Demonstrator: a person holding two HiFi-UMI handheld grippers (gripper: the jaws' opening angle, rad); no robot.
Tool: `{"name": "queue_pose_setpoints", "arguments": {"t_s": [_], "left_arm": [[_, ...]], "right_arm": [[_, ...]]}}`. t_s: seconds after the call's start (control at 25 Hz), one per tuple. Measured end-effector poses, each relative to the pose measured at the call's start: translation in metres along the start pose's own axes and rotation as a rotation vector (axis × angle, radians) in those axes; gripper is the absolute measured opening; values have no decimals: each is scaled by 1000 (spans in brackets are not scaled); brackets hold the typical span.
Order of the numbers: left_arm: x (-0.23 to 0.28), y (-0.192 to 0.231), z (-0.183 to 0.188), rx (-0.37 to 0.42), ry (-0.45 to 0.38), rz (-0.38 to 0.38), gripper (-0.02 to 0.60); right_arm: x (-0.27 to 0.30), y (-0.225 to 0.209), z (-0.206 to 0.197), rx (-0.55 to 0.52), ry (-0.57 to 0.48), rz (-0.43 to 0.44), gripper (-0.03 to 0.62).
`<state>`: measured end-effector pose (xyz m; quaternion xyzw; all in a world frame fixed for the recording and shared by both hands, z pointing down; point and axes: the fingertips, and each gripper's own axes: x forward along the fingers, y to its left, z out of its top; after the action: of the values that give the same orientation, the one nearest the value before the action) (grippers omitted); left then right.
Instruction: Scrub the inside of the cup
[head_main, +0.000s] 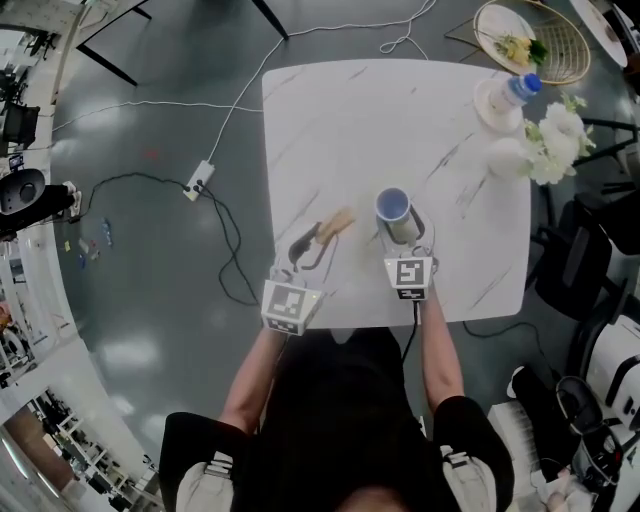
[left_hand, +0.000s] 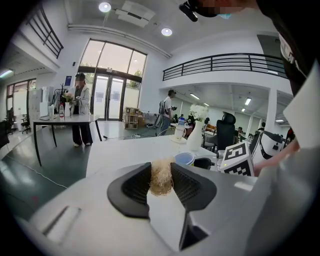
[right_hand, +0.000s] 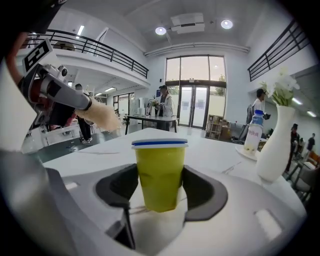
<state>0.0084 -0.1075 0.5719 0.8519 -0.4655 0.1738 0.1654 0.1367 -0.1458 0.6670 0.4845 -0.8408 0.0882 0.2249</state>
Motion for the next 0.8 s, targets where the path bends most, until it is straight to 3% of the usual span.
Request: {"name": "queue_pose_setpoints", "arguments": {"t_s": [0.8], "left_arm": [[-4,-9,-15,-32,7,19,130]], "right_arm": [[-2,-2,-23,69,22,7,291]]}}
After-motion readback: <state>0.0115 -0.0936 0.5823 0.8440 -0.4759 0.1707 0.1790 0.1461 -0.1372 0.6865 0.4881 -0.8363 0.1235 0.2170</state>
